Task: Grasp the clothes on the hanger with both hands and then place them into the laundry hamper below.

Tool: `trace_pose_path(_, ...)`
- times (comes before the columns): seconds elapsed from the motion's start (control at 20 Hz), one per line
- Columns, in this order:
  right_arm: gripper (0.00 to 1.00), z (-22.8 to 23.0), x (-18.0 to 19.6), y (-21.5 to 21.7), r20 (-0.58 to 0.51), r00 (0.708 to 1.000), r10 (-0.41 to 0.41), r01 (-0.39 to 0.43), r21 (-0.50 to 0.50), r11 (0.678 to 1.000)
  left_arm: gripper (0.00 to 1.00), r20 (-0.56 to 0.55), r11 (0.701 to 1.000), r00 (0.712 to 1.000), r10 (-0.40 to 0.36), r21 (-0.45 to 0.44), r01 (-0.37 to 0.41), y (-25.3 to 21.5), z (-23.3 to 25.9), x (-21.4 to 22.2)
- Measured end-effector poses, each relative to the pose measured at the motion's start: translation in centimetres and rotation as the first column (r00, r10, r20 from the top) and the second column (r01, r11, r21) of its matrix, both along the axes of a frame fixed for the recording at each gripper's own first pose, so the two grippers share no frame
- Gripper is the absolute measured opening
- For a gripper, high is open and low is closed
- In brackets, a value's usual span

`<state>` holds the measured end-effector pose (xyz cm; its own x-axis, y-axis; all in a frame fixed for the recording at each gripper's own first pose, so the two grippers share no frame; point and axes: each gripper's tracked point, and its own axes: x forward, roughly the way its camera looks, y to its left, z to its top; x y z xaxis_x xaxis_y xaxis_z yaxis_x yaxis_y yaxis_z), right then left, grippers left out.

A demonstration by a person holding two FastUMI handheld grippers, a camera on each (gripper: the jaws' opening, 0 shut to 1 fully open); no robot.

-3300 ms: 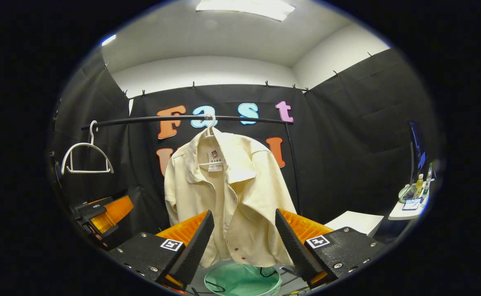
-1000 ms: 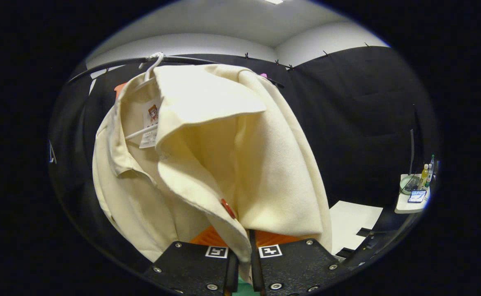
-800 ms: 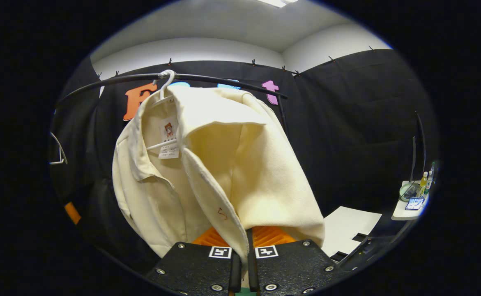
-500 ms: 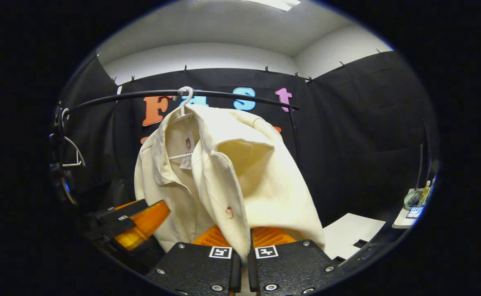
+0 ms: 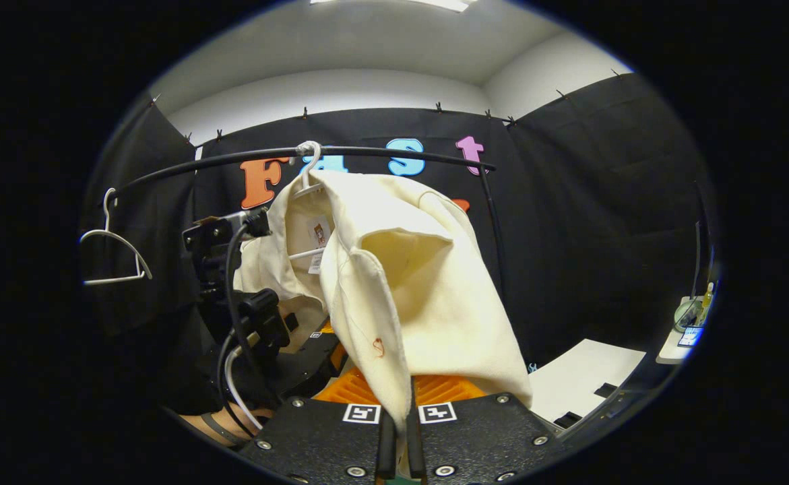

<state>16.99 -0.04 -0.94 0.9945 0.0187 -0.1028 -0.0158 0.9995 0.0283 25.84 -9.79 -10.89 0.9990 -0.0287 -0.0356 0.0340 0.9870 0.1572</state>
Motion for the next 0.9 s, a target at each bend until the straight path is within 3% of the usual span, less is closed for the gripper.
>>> trace_pose_path(0.1,0.06,0.0,0.0,-0.4,0.000,1.000,0.004,-0.004,-0.001,1.000,0.82,0.037,0.995,0.996,0.085,0.057,-0.087,3.2,1.2,-0.2)
trace_pose_path(0.15,0.06,-0.2,0.0,-0.5,-0.002,1.000,0.007,-0.007,0.001,1.000,0.58,0.055,0.990,0.992,0.112,0.085,-0.117,4.6,1.6,-0.3)
trace_pose_path(0.3,0.06,-0.1,-0.2,-0.3,-0.001,1.000,0.024,-0.024,0.010,1.000,0.39,0.060,0.973,0.990,0.126,0.186,-0.135,7.5,2.9,-1.5)
trace_pose_path(0.45,0.06,0.5,-0.4,0.1,0.015,0.999,0.039,-0.039,-0.008,0.999,0.12,0.081,0.954,0.984,0.158,0.245,-0.174,9.9,4.5,-4.5)
trace_pose_path(0.65,0.06,1.8,-1.1,0.1,0.053,0.998,0.044,-0.044,-0.013,0.999,0.07,0.126,0.920,0.975,0.182,0.329,-0.214,11.6,6.8,-7.8)
trace_pose_path(0.8,0.06,3.1,-1.6,-0.6,0.087,0.995,0.039,-0.038,-0.016,0.999,0.07,0.219,0.832,0.943,0.251,0.449,-0.326,13.7,9.6,-9.7)
trace_pose_path(0.85,0.06,3.8,-1.8,-1.0,0.105,0.994,0.031,-0.030,-0.016,0.999,0.12,0.252,0.813,0.932,0.260,0.463,-0.353,14.3,11.0,-9.9)
trace_pose_path(0.9,0.06,4.6,-2.2,-1.5,0.125,0.992,0.023,-0.021,-0.016,1.000,0.07,0.280,0.799,0.921,0.271,0.468,-0.377,14.9,12.2,-9.9)
